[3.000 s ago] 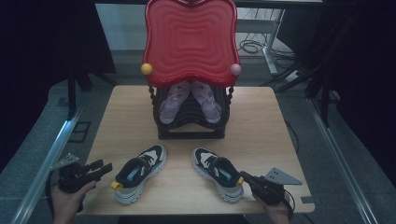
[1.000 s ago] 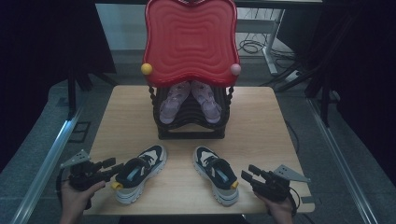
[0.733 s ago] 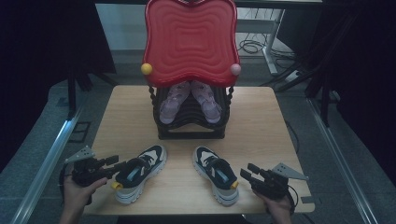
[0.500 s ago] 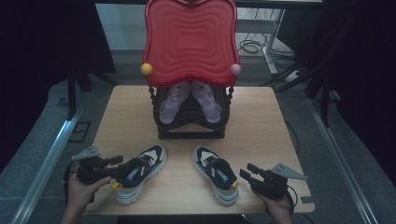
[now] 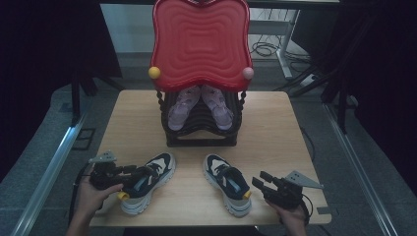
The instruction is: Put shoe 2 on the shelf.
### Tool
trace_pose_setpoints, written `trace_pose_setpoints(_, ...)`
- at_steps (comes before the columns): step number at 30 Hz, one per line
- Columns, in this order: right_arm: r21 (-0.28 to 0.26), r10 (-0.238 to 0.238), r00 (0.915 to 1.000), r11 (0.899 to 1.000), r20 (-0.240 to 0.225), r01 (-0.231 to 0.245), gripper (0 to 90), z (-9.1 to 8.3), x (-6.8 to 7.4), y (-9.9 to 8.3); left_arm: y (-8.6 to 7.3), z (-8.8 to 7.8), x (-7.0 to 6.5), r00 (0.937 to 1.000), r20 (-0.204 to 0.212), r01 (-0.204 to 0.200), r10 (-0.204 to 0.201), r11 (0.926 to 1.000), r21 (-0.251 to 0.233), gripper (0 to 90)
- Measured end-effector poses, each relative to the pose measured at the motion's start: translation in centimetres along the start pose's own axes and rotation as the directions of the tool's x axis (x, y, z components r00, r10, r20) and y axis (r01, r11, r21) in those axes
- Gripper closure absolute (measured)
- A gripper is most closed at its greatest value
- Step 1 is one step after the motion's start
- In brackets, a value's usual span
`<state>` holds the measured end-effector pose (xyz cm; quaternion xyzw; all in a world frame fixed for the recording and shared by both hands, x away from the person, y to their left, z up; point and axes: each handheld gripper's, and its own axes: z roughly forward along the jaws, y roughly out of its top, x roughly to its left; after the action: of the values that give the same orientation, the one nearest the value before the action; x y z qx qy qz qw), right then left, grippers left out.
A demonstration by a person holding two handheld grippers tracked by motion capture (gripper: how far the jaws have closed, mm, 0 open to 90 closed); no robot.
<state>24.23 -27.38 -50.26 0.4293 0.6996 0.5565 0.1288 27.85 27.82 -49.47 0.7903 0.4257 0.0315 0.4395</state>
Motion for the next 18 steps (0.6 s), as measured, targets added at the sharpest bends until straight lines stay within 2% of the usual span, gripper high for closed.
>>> trace_pose_setpoints(6,0.038,-0.041,0.9959,0.998,-0.08,0.044,46.0,0.8,0.8,1.6,-0.1,0.1,0.0,0.9999,-0.009,-0.005,0.005,1.0,0.001,62.4)
trace_pose_setpoints(9,0.066,-0.034,0.9915,0.997,-0.126,0.043,43.2,1.5,0.8,2.5,-0.1,0.1,-0.1,0.9999,-0.012,-0.007,0.007,1.0,0.001,63.4)
trace_pose_setpoints(12,0.098,-0.035,0.988,0.994,-0.15,0.05,41.1,2.4,0.8,3.1,-0.1,0.1,-0.1,0.9999,-0.014,-0.009,0.009,1.0,0.0,63.5)
trace_pose_setpoints(18,0.17,-0.04,0.9852,0.983,-0.166,0.069,40.9,4.5,1.1,3.8,-0.1,0.0,-0.1,0.9999,-0.013,-0.008,0.008,1.0,0.001,63.3)
